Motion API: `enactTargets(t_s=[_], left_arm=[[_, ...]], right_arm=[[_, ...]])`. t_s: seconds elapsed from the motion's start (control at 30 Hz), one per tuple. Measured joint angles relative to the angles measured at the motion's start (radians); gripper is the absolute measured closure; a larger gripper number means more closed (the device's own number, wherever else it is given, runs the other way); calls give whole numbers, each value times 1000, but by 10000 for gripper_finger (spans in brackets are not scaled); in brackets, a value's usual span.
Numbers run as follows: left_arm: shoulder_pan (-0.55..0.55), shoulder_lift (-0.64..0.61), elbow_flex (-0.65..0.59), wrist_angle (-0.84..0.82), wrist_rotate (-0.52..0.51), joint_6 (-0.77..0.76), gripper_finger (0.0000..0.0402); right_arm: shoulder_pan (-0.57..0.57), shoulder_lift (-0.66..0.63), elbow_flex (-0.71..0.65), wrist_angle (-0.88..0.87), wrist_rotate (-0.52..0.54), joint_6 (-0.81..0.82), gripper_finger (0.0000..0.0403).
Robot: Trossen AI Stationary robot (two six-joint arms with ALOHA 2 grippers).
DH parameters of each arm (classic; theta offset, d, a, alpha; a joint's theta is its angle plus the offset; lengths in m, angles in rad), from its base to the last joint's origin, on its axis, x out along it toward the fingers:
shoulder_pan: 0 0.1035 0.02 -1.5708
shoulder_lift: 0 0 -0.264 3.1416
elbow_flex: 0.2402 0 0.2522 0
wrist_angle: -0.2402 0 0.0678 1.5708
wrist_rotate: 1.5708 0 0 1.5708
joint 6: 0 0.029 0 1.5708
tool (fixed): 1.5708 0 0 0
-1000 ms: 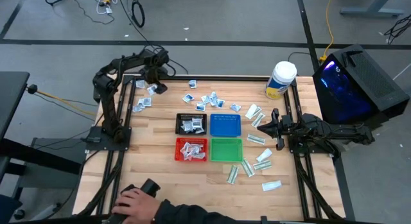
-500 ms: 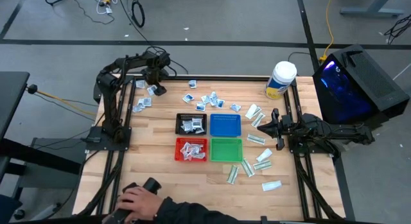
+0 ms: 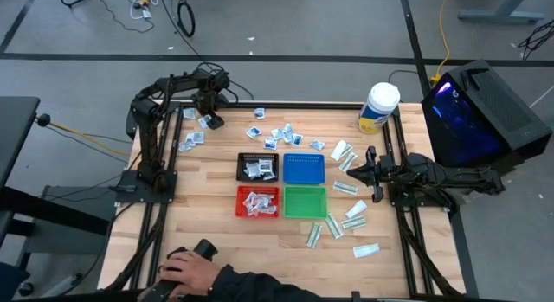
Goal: Pick & Place First Aid Supplies
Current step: Put the gray towelette pack into the black bin
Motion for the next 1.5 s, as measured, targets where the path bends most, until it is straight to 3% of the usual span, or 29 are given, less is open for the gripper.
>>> enactTargets(t_s=[0.27, 0.43, 0.87, 1.5], left_arm=[[0, 1, -2, -3, 36, 25, 138], [-1, 1, -2, -3, 41, 19, 162], [-13, -5, -4, -17, 32, 17, 165], [-38, -106, -6, -33, 50, -34, 165]], right_arm=[[0, 0, 0, 0, 0, 0, 385], [0, 0, 0, 0, 0, 0, 385], [0, 0, 0, 0, 0, 0, 385], [0, 0, 0, 0, 0, 0, 385]])
